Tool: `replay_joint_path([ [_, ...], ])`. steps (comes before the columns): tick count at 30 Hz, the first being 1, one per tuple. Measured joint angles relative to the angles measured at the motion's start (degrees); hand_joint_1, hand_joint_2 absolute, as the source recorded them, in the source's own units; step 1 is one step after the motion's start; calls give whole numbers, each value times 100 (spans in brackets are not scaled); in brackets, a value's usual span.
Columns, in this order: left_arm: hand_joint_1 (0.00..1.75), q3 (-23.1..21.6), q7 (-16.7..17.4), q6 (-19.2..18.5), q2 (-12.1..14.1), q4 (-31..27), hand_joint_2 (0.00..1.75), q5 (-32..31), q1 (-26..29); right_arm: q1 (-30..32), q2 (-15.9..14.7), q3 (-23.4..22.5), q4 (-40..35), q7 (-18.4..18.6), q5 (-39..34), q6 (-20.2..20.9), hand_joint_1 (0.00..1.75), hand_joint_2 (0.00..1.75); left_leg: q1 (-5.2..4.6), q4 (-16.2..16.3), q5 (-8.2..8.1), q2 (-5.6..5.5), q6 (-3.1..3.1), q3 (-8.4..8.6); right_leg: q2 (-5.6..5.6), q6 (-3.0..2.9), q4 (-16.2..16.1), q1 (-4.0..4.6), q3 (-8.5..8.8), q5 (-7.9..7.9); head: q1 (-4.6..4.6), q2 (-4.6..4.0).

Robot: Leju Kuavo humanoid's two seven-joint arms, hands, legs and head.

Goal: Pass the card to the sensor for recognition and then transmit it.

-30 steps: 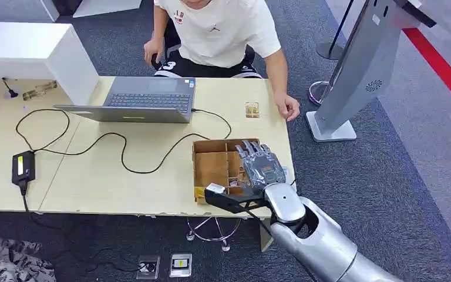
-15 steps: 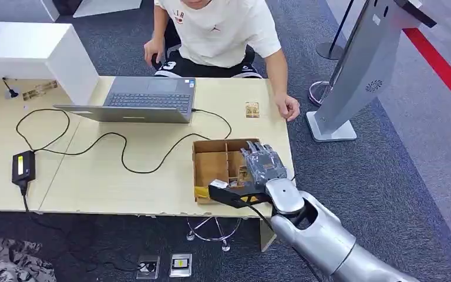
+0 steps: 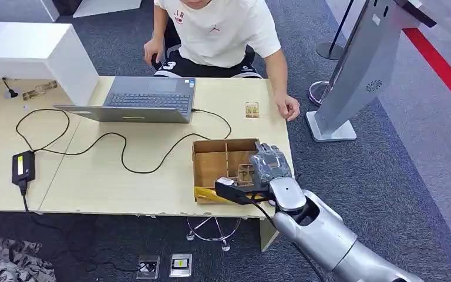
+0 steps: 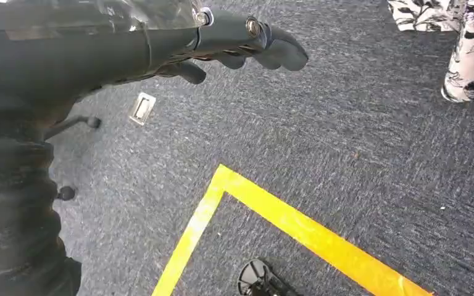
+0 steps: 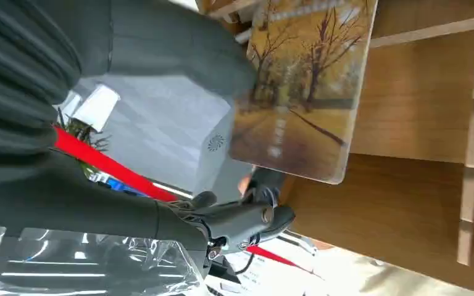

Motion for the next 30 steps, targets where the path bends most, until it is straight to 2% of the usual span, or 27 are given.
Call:
replay_joint_path([
  [3, 0, -48, 0, 0, 6, 0, 175, 0, 0, 0, -17, 0, 35, 9, 0, -22, 150, 175, 0, 0, 0, 0, 0, 0, 0, 0, 0, 0, 0, 0, 0, 2],
  [6, 0, -63, 0, 0, 17, -2, 175, 2, 0, 0, -22, 0, 74, 9, 4, -33, 134, 175, 0, 0, 0, 0, 0, 1, 0, 0, 0, 0, 0, 0, 0, 0],
  [7, 0, -72, 0, 0, 17, -2, 175, 2, 0, 0, -22, 0, 85, 9, 7, -35, 134, 175, 0, 0, 0, 0, 0, 1, 0, 0, 0, 0, 0, 0, -2, 2],
  [8, 0, -77, 0, 0, 17, -2, 175, 2, 0, 0, -22, 0, 92, 9, 11, -41, 129, 175, 0, 0, 0, 0, 0, 0, 0, 0, 0, 0, 0, 0, 0, 2],
  [9, 0, -83, 0, 2, 20, -2, 175, 2, 0, 0, -22, 0, 105, 7, 20, -48, 115, 175, 0, 0, 0, 0, 0, 1, 0, 0, 0, 0, 0, 0, -2, 0],
  [10, 0, -85, 0, 4, 20, -2, 175, 2, 0, 0, -22, 0, 109, 7, 22, -52, 113, 175, 0, 0, 0, 0, 0, 0, 0, 0, 0, 0, 0, 0, 0, 0],
  [12, 0, -94, 0, 4, 20, -2, 175, 2, 0, -1, -22, 0, 122, 6, 33, -61, 91, 175, 0, 0, 0, 0, 0, 1, 0, 0, 0, 0, 1, 0, 0, 2],
  [13, 0, -94, 0, 4, 20, -2, 175, 2, 0, -1, -22, 0, 131, 7, 37, -68, 91, 175, 0, 0, 0, 0, 0, 1, 0, 0, 0, 0, 1, 0, 0, 0],
  [14, 0, -94, 0, 2, 20, -2, 175, 2, 0, -1, -22, 0, 140, 4, 39, -72, 61, 175, 0, 0, 0, 0, 0, 1, 0, 0, 0, 0, 1, 0, 0, 2],
  [16, 0, -94, 0, 2, 20, -2, 175, 2, 0, -1, -22, 0, 149, 4, 39, -81, 61, 175, 0, 0, 0, 0, 0, 1, 0, 0, 0, 0, 1, 0, 0, 0],
  [17, 0, -94, 0, 0, 20, -2, 175, 2, 0, -1, -22, 0, 153, 4, 42, -85, 30, 175, 0, 0, 0, 0, 0, 1, 0, 0, 0, 0, 1, 0, -2, 0],
  [18, 0, -96, 0, 0, 22, -2, 175, 2, 0, -1, -22, 0, 160, 4, 46, -92, 10, 175, 0, 0, 0, 0, 0, 1, 0, 0, 0, 0, 1, 0, 0, 2],
  [19, 0, -96, 0, 0, 26, -2, 175, 2, 0, -3, -22, 0, 164, 4, 48, -94, 0, 175, 0, 0, 0, 0, 0, 0, 0, 0, 0, 0, 1, 0, 0, 2],
  [24, 0, -133, 0, 0, 48, -2, 175, 2, 1, -88, -48, -2, 186, 9, 55, -79, 0, 175, 0, 1, 0, 0, 0, 3, 0, 0, 0, 0, 2, 0, 0, 2],
  [30, 0, -138, 0, 0, 57, -4, 175, 37, 0, -137, -107, -4, 33, 24, 6, 171, 0, 175, -1, 1, 0, 0, 0, 4, 0, 1, 0, -1, 4, 1, -2, 2],
])
